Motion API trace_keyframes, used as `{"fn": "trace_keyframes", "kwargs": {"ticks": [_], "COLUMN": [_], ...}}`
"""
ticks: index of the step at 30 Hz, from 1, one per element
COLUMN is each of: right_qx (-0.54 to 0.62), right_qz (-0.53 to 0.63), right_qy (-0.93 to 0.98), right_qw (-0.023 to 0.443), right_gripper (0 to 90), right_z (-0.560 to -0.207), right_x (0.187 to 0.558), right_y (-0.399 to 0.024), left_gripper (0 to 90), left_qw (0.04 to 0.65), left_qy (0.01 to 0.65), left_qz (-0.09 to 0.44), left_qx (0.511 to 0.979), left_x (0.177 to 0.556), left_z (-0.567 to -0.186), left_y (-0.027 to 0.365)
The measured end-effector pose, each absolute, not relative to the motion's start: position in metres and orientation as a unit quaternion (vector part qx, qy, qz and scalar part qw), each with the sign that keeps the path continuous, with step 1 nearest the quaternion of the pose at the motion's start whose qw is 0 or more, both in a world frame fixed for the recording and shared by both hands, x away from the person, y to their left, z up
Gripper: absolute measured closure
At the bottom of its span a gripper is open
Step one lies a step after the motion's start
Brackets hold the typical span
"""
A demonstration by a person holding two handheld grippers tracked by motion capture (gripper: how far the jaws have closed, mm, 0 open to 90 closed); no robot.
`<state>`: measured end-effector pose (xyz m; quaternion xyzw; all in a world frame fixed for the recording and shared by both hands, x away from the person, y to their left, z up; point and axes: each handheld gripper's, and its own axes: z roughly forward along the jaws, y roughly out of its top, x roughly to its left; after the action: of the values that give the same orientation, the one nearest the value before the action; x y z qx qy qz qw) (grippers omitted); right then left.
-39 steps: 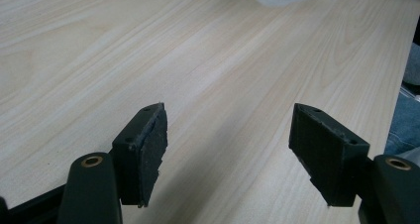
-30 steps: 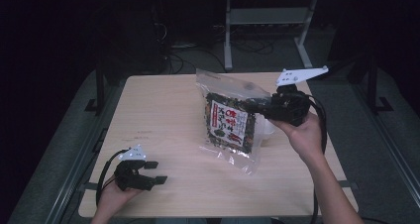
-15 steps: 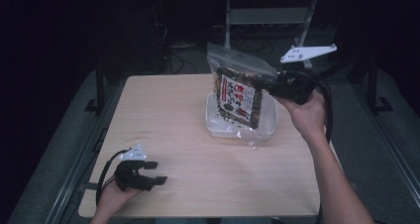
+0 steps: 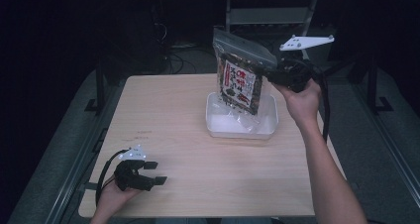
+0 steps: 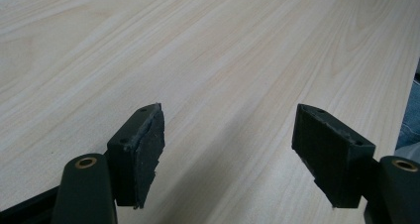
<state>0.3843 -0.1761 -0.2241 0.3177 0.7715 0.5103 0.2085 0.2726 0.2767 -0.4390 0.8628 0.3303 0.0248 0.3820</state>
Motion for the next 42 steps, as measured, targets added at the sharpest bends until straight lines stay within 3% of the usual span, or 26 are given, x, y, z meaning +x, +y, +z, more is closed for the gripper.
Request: {"fn": "trace_keyframes", "kwargs": {"ticks": [11, 42], "right_qx": [0.319, 0.330], "right_qz": [0.505, 0.488], "right_qy": [0.766, 0.777], "right_qw": [0.239, 0.222], "right_gripper": [78.7, 78.6], "right_z": [-0.229, -0.287], "right_x": [0.396, 0.423], "right_y": [-0.170, -0.151], "left_gripper": [27.1, 26.7], "left_qw": [0.385, 0.387], "left_qy": [0.332, 0.332], "left_qz": [0.022, 0.026], "left_qx": [0.861, 0.860], "left_x": [0.273, 0.273], "left_z": [-0.439, -0.439], "left_y": [0.278, 0.279]}}
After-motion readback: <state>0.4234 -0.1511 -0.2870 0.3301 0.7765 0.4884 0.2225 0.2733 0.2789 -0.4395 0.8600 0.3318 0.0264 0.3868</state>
